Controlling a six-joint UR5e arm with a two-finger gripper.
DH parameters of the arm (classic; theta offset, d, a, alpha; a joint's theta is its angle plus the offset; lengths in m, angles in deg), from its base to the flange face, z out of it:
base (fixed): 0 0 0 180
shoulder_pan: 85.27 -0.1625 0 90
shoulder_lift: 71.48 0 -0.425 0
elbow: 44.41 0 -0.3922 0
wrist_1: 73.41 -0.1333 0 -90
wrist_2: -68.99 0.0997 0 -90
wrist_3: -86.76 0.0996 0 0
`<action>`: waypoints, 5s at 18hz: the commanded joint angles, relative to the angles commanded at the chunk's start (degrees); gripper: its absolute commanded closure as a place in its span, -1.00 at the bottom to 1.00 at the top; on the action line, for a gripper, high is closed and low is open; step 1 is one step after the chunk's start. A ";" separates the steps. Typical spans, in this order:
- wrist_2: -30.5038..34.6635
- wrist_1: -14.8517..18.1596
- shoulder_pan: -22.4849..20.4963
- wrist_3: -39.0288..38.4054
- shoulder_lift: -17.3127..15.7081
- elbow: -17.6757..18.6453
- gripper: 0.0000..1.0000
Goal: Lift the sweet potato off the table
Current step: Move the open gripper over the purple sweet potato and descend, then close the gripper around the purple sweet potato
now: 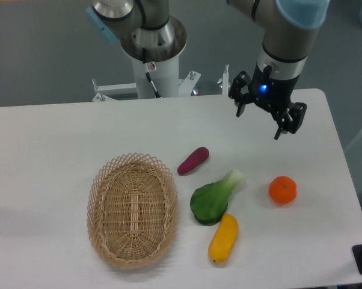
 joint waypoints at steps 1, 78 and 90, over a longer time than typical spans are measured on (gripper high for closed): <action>0.00 -0.44 0.00 -0.35 -0.09 0.17 -1.00; 7.12 -37.00 9.67 -4.39 5.10 38.14 -0.09; 7.03 -36.92 9.58 -3.87 4.48 36.22 0.16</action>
